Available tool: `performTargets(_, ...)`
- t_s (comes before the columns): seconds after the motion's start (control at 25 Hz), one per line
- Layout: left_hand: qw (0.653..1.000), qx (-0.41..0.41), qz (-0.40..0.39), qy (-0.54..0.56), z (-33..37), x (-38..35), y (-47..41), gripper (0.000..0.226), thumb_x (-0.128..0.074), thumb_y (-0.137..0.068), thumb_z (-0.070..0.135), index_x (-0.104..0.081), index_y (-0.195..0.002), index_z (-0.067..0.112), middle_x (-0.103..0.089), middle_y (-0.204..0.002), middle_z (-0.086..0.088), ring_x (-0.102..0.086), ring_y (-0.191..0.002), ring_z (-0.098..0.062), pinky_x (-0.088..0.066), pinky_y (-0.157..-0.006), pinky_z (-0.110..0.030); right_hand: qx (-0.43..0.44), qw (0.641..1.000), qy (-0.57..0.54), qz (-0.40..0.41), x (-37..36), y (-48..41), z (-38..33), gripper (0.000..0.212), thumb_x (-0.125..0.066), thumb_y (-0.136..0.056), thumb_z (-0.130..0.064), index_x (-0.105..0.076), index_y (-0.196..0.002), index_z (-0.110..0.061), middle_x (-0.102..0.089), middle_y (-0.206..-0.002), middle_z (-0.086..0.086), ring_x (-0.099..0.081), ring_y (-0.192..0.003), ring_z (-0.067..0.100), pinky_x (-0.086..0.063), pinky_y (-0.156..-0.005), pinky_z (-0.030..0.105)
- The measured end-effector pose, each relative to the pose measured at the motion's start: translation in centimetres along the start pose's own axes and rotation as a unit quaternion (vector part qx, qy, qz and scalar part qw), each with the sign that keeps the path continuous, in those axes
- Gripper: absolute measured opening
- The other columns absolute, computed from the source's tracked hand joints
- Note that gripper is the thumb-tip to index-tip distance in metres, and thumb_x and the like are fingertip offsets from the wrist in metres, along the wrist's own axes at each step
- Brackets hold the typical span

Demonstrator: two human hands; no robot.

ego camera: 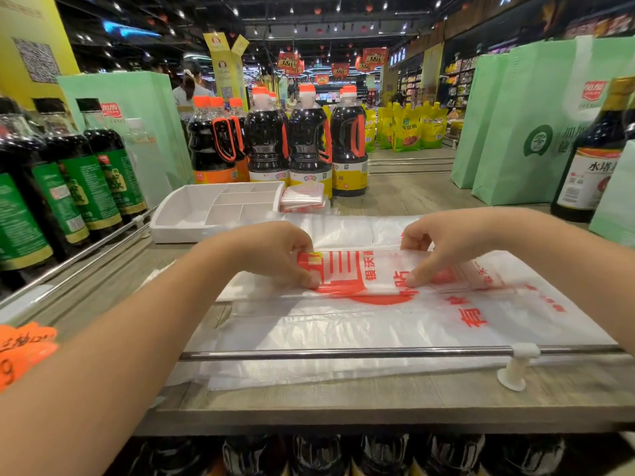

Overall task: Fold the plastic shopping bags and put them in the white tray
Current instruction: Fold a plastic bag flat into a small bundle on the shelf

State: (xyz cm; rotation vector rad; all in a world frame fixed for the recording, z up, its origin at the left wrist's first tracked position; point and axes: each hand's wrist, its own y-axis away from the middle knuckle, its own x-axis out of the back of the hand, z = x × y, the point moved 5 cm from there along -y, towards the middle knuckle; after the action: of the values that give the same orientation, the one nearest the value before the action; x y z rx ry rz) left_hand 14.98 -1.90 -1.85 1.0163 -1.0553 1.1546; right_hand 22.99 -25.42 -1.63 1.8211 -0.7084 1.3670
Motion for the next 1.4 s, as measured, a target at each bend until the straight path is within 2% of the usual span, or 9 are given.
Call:
performTargets(0.16,0.992,-0.049,0.111,-0.017,0.7,1.2,1.0,0.031,-0.080,-0.078,0.046,-0.057,-0.085,0.026,-0.055,-0.084,0.013,-0.051,-0.076,-0.012,-0.039,-0.061,-0.026,0.029,0.997,0.014,0.066,1.5,-0.4,-1.3,0.034,-0.082,-0.077,-0.042,-0.061,-0.103,-0.036,-0.069,-0.096,-0.013,-0.065,-0.086,0.008,-0.051,-0.076,0.028)
performTargets(0.28,0.977,-0.090,0.188,-0.049,1.9,2.1,1.9,0.029,-0.076,-0.082,0.044,-0.058,-0.097,0.026,-0.062,-0.093,0.011,-0.054,-0.085,-0.018,-0.046,-0.069,-0.032,0.062,0.939,0.195,0.276,3.6,-0.8,-2.5,0.007,-0.068,-0.086,-0.027,-0.069,-0.093,-0.025,-0.065,-0.094,-0.004,-0.061,-0.091,0.022,-0.043,-0.073,0.031)
performTargets(0.36,0.973,-0.119,0.184,-0.068,2.5,1.8,2.3,0.034,-0.071,-0.085,0.046,-0.058,-0.113,0.030,-0.065,-0.109,0.012,-0.056,-0.093,-0.015,-0.050,-0.077,-0.035,0.083,0.880,0.272,0.380,3.6,-1.1,-3.2,0.002,-0.067,-0.086,-0.018,-0.069,-0.086,-0.018,-0.062,-0.089,0.002,-0.057,-0.084,0.028,-0.032,-0.066,0.030)
performTargets(0.48,0.976,-0.173,0.125,-0.044,3.1,0.8,2.5,0.042,-0.066,-0.088,0.044,-0.056,-0.128,0.035,-0.063,-0.123,0.015,-0.057,-0.109,-0.010,-0.051,-0.091,-0.037,0.060,0.881,0.236,0.405,2.7,-1.9,-3.2,0.007,-0.062,-0.087,-0.009,-0.064,-0.094,-0.009,-0.058,-0.093,0.009,-0.054,-0.072,0.029,-0.032,-0.055,0.030)
performTargets(0.68,0.978,-0.120,-0.039,0.167,3.7,-0.1,3.1,0.051,-0.041,-0.094,0.066,-0.059,-0.133,0.039,-0.063,-0.128,0.019,-0.058,-0.117,0.000,-0.046,-0.105,-0.031,-0.032,0.943,0.216,0.253,-0.1,-4.4,-1.2,0.027,-0.051,-0.094,-0.013,-0.058,-0.119,-0.017,-0.059,-0.116,0.006,-0.061,-0.099,0.029,-0.050,-0.072,0.037)
performTargets(0.8,0.948,-0.134,-0.071,0.282,3.8,-0.5,2.9,0.034,-0.041,-0.106,0.034,-0.060,-0.133,0.026,-0.065,-0.129,0.011,-0.061,-0.118,-0.003,-0.050,-0.104,-0.035,-0.037,0.974,0.179,0.132,-2.0,-4.2,-0.5,0.050,-0.042,-0.100,-0.017,-0.040,-0.149,-0.027,-0.044,-0.151,0.002,-0.047,-0.133,0.025,-0.044,-0.107,0.042)
performTargets(0.92,0.977,-0.148,-0.032,0.150,3.1,-0.5,2.8,0.050,-0.035,-0.101,-0.002,-0.061,-0.130,0.029,-0.064,-0.126,0.017,-0.057,-0.115,0.009,-0.045,-0.107,-0.031,0.044,0.975,0.164,0.145,-1.8,-1.3,-2.1,0.056,-0.045,-0.099,-0.021,-0.033,-0.153,-0.030,-0.033,-0.158,-0.005,-0.039,-0.140,0.020,-0.038,-0.112,0.039)
performTargets(1.08,0.985,-0.155,-0.038,0.071,2.1,-0.8,2.5,0.057,-0.046,-0.095,-0.003,-0.068,-0.118,0.044,-0.061,-0.126,0.025,-0.054,-0.117,0.009,-0.048,-0.103,-0.029,0.164,0.973,0.123,0.110,-3.1,3.1,-5.0,0.054,-0.049,-0.098,-0.024,-0.040,-0.147,-0.043,-0.038,-0.152,-0.022,-0.040,-0.135,0.004,-0.036,-0.112,0.030)
performTargets(1.4,0.948,-0.251,-0.115,0.157,2.7,-1.4,4.1,0.043,-0.053,-0.099,-0.001,-0.065,-0.128,0.028,-0.053,-0.143,0.017,-0.044,-0.136,0.001,-0.038,-0.115,-0.030,0.108,0.985,0.113,0.067,-3.6,3.2,-1.5,0.047,-0.037,-0.105,-0.031,-0.036,-0.150,-0.045,-0.033,-0.157,-0.020,-0.030,-0.145,0.007,-0.024,-0.120,0.031)
